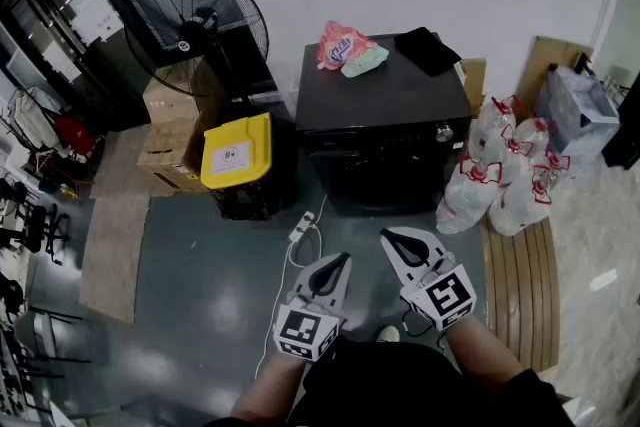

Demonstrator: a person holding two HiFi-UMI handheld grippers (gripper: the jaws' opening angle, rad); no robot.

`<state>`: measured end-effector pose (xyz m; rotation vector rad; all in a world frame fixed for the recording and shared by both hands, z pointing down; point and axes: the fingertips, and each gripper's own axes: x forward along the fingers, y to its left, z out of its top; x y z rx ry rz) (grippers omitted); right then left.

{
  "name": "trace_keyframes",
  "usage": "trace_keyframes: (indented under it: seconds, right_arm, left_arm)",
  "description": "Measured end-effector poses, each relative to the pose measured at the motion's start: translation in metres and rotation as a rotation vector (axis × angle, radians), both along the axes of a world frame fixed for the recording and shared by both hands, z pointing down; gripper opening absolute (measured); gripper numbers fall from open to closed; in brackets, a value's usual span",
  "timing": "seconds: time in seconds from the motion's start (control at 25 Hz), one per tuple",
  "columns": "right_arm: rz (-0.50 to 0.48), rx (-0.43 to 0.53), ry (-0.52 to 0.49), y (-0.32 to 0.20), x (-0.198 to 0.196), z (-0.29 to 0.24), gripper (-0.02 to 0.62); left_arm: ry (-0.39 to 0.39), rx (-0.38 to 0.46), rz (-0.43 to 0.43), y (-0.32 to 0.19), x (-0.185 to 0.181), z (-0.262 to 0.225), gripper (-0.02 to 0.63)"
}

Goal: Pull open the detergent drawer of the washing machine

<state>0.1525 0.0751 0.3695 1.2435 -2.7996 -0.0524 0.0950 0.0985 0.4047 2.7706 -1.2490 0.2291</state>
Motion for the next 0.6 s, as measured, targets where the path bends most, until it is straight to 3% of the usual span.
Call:
trace_keyframes:
  seconds: [0.48,0.52,0.6]
  right_arm:
    - [0.031,-0.039,-0.020,0.000,-0.017,0.002,0.006]
    - [0.034,-0.041,-0.026,-0.001,-0.020,0.002,0.008]
    - [0.036,-0.049,-0.044,-0.004,-0.025,0.003,0.027]
  left_arm:
    - [0.034,0.026,-0.013,-0.004,-0.024,-0.007,0.017]
    - [0.040,0.026,-0.013,-0.005,-0.028,-0.007,0.030]
    - [0.052,0.029,-0.010,-0.007,-0.034,-0.006,0.142]
